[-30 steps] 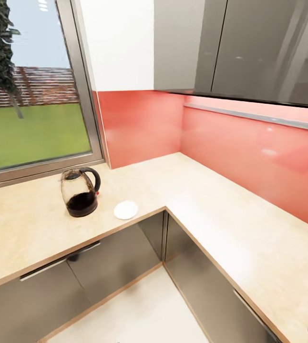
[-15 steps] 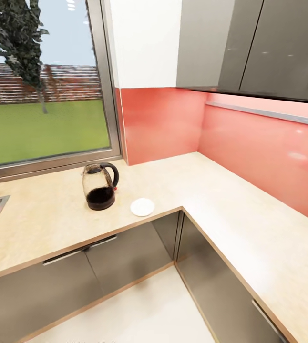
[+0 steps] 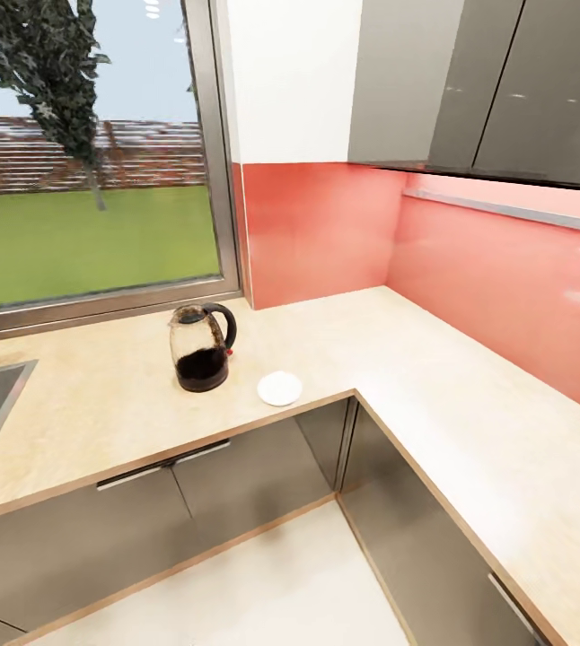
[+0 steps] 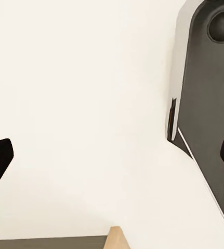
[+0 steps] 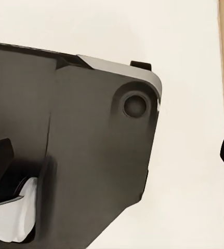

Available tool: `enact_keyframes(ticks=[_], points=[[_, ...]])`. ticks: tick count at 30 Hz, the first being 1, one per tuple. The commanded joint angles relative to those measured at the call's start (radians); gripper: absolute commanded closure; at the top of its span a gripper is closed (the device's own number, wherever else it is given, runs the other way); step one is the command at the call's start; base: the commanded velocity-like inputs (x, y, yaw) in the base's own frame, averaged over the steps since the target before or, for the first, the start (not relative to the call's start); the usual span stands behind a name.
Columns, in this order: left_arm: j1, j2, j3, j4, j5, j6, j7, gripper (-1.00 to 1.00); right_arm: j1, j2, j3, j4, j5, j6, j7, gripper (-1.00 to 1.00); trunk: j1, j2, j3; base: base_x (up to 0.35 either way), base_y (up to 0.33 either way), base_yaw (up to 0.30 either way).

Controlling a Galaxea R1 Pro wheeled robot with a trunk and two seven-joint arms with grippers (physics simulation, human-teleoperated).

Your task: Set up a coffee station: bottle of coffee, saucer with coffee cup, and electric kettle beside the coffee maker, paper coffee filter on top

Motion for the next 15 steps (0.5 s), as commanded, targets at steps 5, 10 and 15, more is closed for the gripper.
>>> enact_keyframes(ticks=[5, 10, 15], points=[[-0.001, -0.001, 0.007, 0.000, -0.011, -0.003, 0.003, -1.00, -0.001, -0.001, 0.002, 0.000, 0.002, -0.004, 0.001, -1.00, 0.001, -0.002, -0.002, 0.000, 0.000, 0.001], [-0.001, -0.001, 0.007, 0.000, -0.011, -0.003, 0.003, -1.00, -0.001, -0.003, -0.003, -0.001, -0.001, -0.004, 0.001, -1.00, 0.001, -0.002, -0.002, 0.000, 0.000, 0.000], [-0.002, -0.001, 0.007, -0.002, -0.011, -0.004, 0.003, -1.00, -0.001, -0.002, -0.007, -0.002, -0.004, -0.005, 0.001, -1.00, 0.001, -0.002, -0.002, 0.000, 0.000, 0.000]])
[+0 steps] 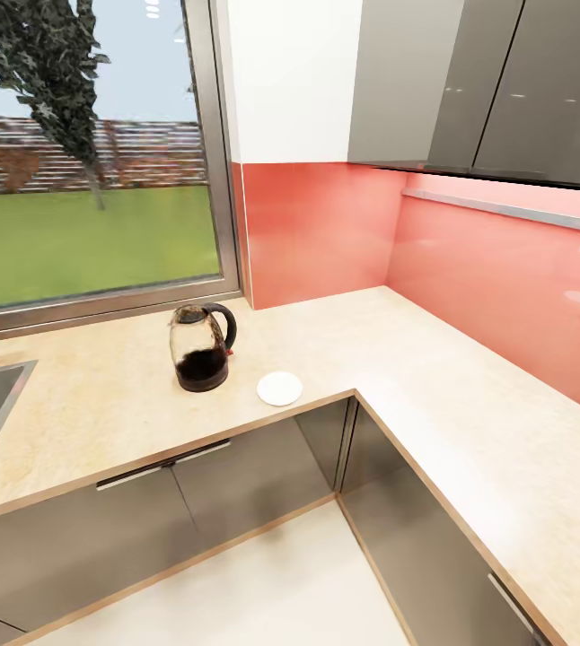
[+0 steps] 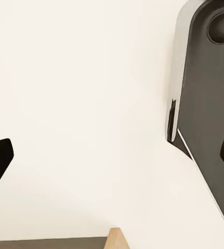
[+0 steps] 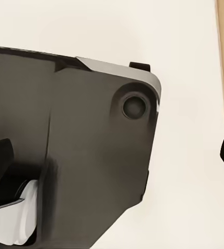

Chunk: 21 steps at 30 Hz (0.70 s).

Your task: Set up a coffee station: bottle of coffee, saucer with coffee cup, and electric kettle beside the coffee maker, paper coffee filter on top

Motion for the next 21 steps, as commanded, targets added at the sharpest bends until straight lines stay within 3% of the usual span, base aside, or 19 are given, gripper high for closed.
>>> enact_keyframes(ticks=[1, 6, 9, 11, 16, 21], points=[[-0.001, -0.001, 0.007, -0.001, -0.010, -0.004, 0.002, -1.00, -0.001, 0.000, 0.004, 0.001, 0.002, -0.003, 0.001, -1.00, 0.001, -0.002, -0.002, 0.000, 0.000, 0.000], [-0.025, -0.016, 0.002, -0.048, -0.018, -0.005, -0.008, -1.00, -0.001, 0.000, 0.004, 0.001, 0.002, -0.003, 0.001, -1.00, 0.001, -0.002, -0.002, 0.000, 0.000, 0.000], [-0.068, -0.027, -0.025, -0.102, -0.045, -0.003, -0.036, -1.00, -0.001, 0.000, 0.004, 0.000, 0.002, -0.003, 0.002, -1.00, 0.001, -0.002, -0.002, 0.000, 0.000, 0.000], [-0.116, -0.032, -0.049, -0.146, -0.059, -0.001, -0.086, -1.00, -0.001, 0.001, 0.004, 0.000, 0.001, -0.003, 0.002, -1.00, 0.001, -0.002, -0.002, 0.000, 0.000, 0.000], [-0.260, -0.031, -0.068, -0.205, -0.068, 0.007, -0.331, -1.00, -0.001, 0.004, 0.004, -0.003, 0.001, -0.005, 0.001, -1.00, 0.001, -0.002, -0.002, 0.000, 0.000, 0.000], [-0.428, -0.013, -0.072, -0.219, -0.073, 0.023, -0.728, -1.00, -0.001, 0.005, 0.004, -0.007, 0.001, -0.007, 0.001, -1.00, 0.001, -0.002, -0.002, 0.000, 0.000, 0.000]])
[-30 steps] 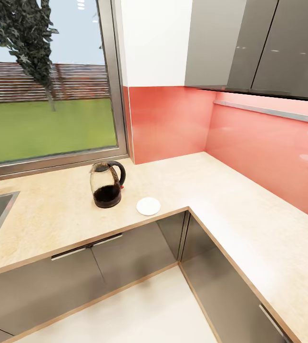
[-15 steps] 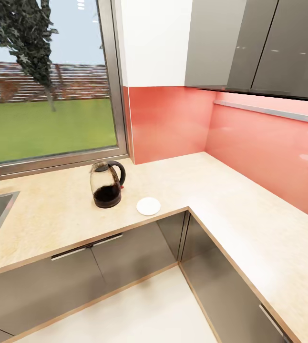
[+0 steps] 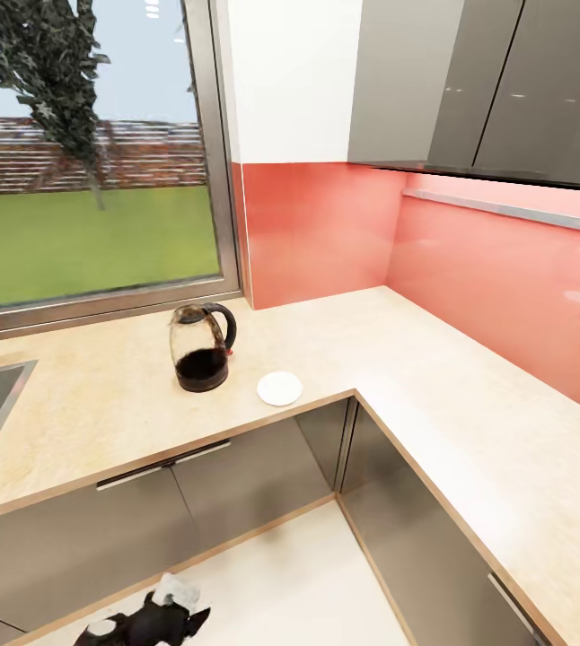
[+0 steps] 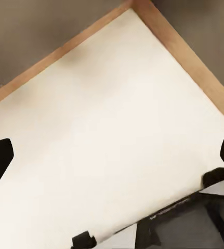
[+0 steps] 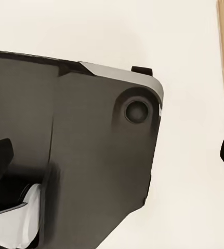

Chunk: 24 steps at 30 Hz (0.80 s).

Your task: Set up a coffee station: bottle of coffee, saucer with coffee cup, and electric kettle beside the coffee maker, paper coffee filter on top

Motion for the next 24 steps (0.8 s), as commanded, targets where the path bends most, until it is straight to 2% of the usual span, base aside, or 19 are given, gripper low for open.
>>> enact_keyframes(ticks=[1, 5, 6, 7, 11, 12, 15, 17, 18, 21, 24], points=[[-0.018, 0.003, 0.007, 0.000, -0.013, -0.001, -0.043, -1.00, -0.001, 0.000, 0.003, 0.000, 0.002, -0.005, 0.001, -1.00, 0.000, -0.002, -0.002, 0.000, 0.000, 0.000], [-0.129, 0.033, 0.007, -0.016, -0.012, 0.071, -0.312, -1.00, -0.001, 0.000, 0.003, -0.007, 0.002, -0.021, 0.001, -1.00, 0.000, -0.002, -0.002, 0.000, 0.000, 0.000], [-0.142, 0.037, 0.007, -0.023, -0.011, 0.083, -0.345, -1.00, -0.001, 0.001, 0.004, -0.008, 0.002, -0.022, 0.001, -1.00, 0.000, -0.002, -0.002, 0.000, 0.000, 0.000], [-0.166, 0.044, 0.008, -0.042, -0.009, 0.108, -0.412, -1.00, -0.001, 0.001, 0.004, -0.009, 0.002, -0.025, 0.002, -1.00, 0.000, -0.002, -0.002, 0.000, 0.000, 0.000], [-0.238, 0.056, 0.015, -0.158, -0.003, 0.258, -0.658, -1.00, -0.001, 0.003, 0.005, -0.010, 0.002, -0.028, 0.002, -1.00, 0.000, -0.002, -0.002, 0.000, 0.000, 0.000], [-0.244, 0.056, 0.015, -0.177, -0.002, 0.280, -0.682, -1.00, -0.001, 0.003, 0.005, -0.010, 0.002, -0.028, 0.002, -1.00, 0.000, -0.002, -0.002, 0.000, 0.000, 0.000], [-0.279, 0.052, 0.016, -0.292, -0.001, 0.424, -0.783, -1.00, -0.001, 0.004, 0.005, -0.025, 0.001, -0.029, 0.003, -1.00, 0.000, -0.002, -0.002, 0.000, 0.000, 0.000], [-0.306, 0.047, 0.016, -0.355, 0.000, 0.513, -0.827, -1.00, -0.001, 0.005, 0.005, -0.051, 0.000, -0.028, 0.004, -1.00, 0.000, -0.002, -0.002, 0.000, 0.000, 0.000], [-0.313, 0.046, 0.016, -0.367, 0.000, 0.534, -0.837, -1.00, -0.001, 0.006, 0.005, -0.058, 0.000, -0.028, 0.004, -1.00, 0.000, -0.002, -0.002, 0.000, 0.000, 0.000], [-0.356, 0.043, 0.013, -0.405, -0.001, 0.642, -0.872, -1.00, -0.001, 0.031, 0.006, -0.124, 0.000, -0.027, 0.005, -1.00, 0.000, -0.002, -0.002, 0.000, 0.000, 0.000], [-0.382, 0.044, 0.011, -0.415, -0.002, 0.719, -0.880, -1.00, -0.001, 0.063, 0.007, -0.222, 0.000, -0.027, 0.006, -1.00, 0.000, -0.002, -0.002, 0.000, 0.000, 0.000]])
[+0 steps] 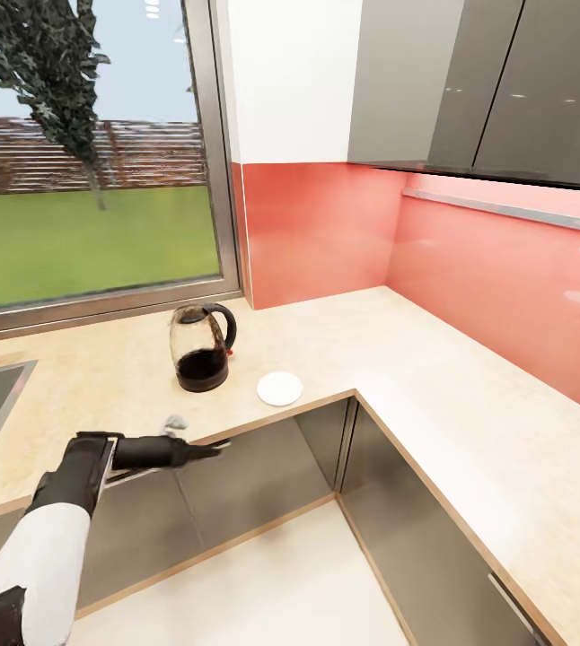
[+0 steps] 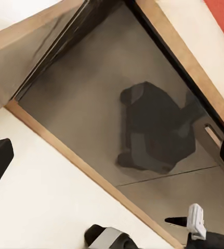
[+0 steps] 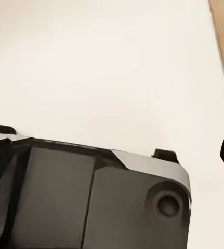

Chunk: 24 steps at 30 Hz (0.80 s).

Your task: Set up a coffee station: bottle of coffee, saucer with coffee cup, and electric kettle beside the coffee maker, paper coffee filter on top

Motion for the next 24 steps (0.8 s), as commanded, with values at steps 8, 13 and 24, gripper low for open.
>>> enact_keyframes(ticks=[8, 13, 24], points=[[-0.017, 0.016, 0.001, -0.005, -0.021, 0.097, -0.008, -1.00, 0.000, 0.031, 0.003, -0.391, 0.000, 0.001, 0.004, -1.00, 0.001, -0.002, -0.002, 0.000, 0.000, 0.000], [-0.043, 0.050, 0.000, -0.006, -0.023, 0.148, -0.008, -1.00, 0.000, 0.033, 0.003, -0.684, -0.002, 0.011, 0.073, -1.00, 0.001, -0.002, -0.002, 0.000, 0.000, 0.000], [-0.048, 0.105, 0.000, -0.005, -0.021, 0.173, -0.009, -1.00, -0.007, 0.032, 0.001, -1.156, -0.173, 0.404, 0.209, -1.00, 0.001, -0.002, -0.002, 0.000, 0.000, 0.000]])
